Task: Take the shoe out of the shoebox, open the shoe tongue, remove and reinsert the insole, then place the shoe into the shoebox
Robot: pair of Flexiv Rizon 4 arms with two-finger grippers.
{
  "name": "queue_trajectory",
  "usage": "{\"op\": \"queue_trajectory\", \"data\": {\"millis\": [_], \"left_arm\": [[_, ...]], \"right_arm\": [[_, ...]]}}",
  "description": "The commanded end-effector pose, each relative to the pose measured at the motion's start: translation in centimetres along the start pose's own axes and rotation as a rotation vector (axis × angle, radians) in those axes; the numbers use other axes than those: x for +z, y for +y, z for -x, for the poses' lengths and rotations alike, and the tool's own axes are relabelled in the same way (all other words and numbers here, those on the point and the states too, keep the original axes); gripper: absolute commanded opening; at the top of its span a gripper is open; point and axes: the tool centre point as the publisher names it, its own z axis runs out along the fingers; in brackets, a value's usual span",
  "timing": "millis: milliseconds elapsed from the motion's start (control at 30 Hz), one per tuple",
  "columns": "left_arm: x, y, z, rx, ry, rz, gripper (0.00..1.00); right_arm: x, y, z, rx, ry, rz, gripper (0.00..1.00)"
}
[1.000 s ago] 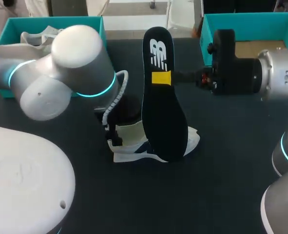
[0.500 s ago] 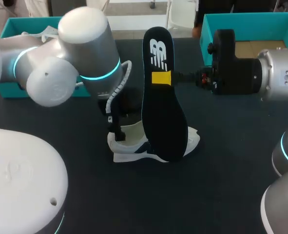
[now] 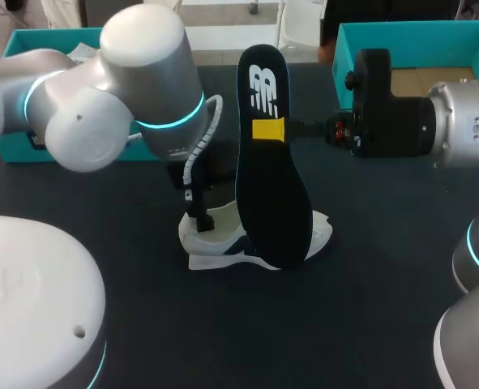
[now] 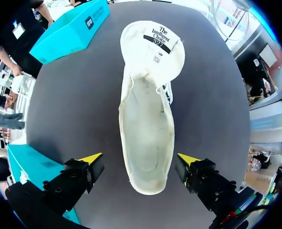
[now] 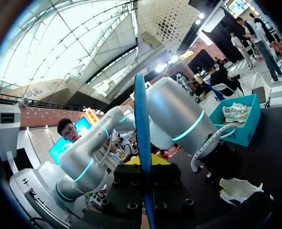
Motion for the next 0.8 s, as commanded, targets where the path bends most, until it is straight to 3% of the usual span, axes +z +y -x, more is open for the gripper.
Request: {"op": "queue_trajectory", "data": {"millis": [33, 300, 333, 400, 533, 667, 733, 767, 800], "left_arm": [[1.2, -1.9, 0.9, 0.006, -0.015, 0.035, 1.0], [2.1, -5.1, 2.6, 0.02, 0.002, -0.029, 1.0], [2.4, -5.3, 2.9, 0.008, -0.003, -0.026, 0.89], [2.9, -5.5, 3.1, 0.01, -0.005, -0.031, 0.77], [4.1, -5.9, 3.0, 0.009, 0.007, -0.031, 0.8], [5.0, -6.3, 2.8, 0.008, 0.005, -0.019, 0.73], [5.4, -6.3, 2.3, 0.008, 0.011, -0.025, 0.84], [5.6, -6.4, 2.3, 0.003, 0.01, -0.029, 0.83], [5.8, -6.6, 2.3, 0.004, 0.014, -0.025, 0.71]], "right_arm": [[0.6, 0.2, 0.1, 0.002, -0.002, -0.002, 0.0], [0.6, 0.2, 0.1, 0.002, -0.002, -0.002, 0.0], [0.6, 0.2, 0.1, 0.002, -0.002, -0.002, 0.0], [0.6, 0.2, 0.1, 0.002, -0.002, -0.002, 0.0], [0.6, 0.2, 0.1, 0.002, -0.002, -0.002, 0.0], [0.6, 0.2, 0.1, 0.002, -0.002, -0.002, 0.0], [0.6, 0.2, 0.1, 0.002, -0.002, -0.002, 0.0], [0.6, 0.2, 0.1, 0.002, -0.002, -0.002, 0.0], [0.6, 0.2, 0.1, 0.002, -0.002, -0.002, 0.0]]}}
